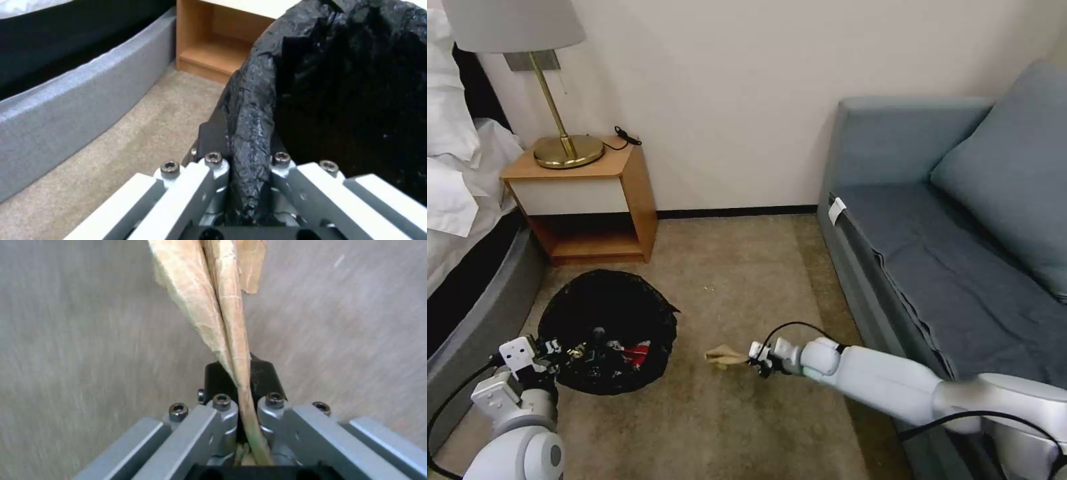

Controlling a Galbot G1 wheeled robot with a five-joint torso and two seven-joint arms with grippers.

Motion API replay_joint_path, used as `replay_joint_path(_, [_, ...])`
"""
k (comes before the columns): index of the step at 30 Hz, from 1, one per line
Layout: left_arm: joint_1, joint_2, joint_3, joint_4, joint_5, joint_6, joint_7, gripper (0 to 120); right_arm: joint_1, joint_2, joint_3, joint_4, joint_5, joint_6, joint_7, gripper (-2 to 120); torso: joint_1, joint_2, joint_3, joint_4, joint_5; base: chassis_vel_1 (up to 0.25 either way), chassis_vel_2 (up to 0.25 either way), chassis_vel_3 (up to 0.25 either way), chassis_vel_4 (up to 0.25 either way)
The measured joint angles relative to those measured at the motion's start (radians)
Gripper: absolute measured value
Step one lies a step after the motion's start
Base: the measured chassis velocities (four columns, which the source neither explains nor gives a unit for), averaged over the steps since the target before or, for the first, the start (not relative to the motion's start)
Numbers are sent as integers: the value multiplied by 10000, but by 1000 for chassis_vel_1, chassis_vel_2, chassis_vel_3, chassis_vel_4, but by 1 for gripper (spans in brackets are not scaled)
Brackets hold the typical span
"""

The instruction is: Pick up the trash bin, then pick up the garbage on the floor and place it into the trash bin.

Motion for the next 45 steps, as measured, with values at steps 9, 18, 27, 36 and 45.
replay_joint_path(9, [93,24,141,-44,117,14,-11,4,350,-829,1319,2359,906,-353,417,0,0,0,0,2,-2,0,0,0,0])
replay_joint_path(18, [193,45,332,-133,241,22,-11,4,685,-656,1952,4423,2731,-779,1833,0,0,0,0,2,-4,0,0,0,0])
replay_joint_path(27, [185,-64,487,-181,408,51,-28,4,1063,319,1053,5449,3442,-1077,3163,0,0,0,0,3,-4,0,0,0,0])
replay_joint_path(36, [206,-120,558,-283,443,68,-33,4,1389,1486,-290,4666,3440,-944,3629,0,0,0,0,3,-4,0,0,0,0])
replay_joint_path(45, [224,-151,681,-335,541,17,-28,4,1540,2382,-831,3713,3235,-877,4081,0,0,0,0,3,-3,0,0,0,0])
